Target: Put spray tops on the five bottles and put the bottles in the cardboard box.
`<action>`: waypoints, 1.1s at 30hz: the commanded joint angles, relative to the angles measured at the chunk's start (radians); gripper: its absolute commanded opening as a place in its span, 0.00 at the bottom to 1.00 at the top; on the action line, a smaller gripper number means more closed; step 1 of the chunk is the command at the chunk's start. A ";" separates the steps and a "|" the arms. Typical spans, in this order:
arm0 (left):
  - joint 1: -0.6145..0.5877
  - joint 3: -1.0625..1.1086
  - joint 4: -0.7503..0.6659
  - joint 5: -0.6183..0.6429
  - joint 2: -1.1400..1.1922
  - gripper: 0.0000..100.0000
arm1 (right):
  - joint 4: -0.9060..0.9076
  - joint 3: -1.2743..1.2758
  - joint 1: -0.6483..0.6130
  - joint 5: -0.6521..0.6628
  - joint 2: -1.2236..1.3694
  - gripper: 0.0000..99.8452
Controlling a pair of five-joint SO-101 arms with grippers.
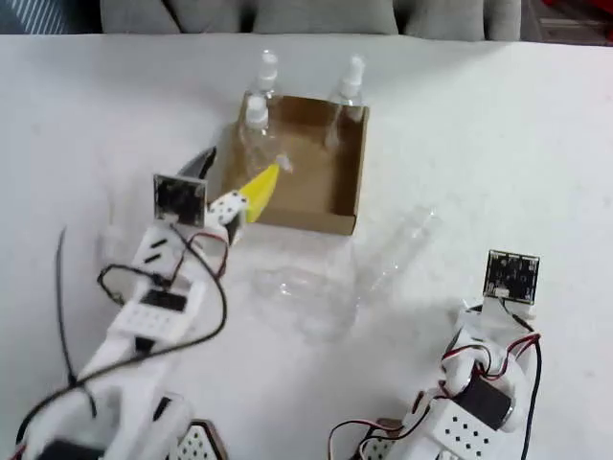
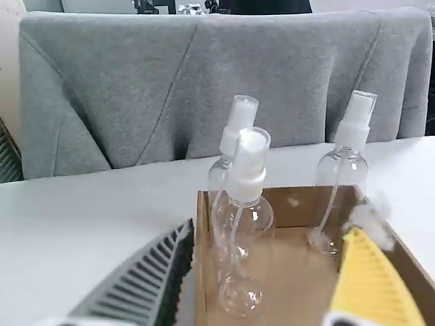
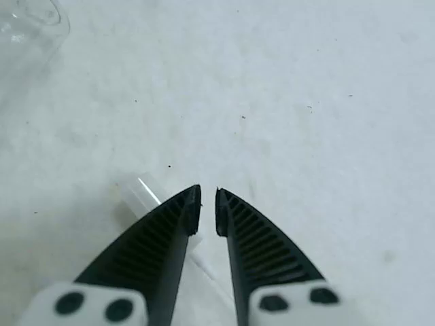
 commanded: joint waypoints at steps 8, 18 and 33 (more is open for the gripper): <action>-0.012 0.037 0.730 0.012 -0.728 0.32 | 0.008 0.012 0.012 0.012 -0.015 0.01; -0.015 0.035 1.125 0.008 -1.214 0.32 | 0.008 0.012 0.012 0.012 -0.015 0.01; -0.232 0.084 1.475 0.012 -1.219 0.32 | 0.008 0.012 0.012 0.012 -0.015 0.01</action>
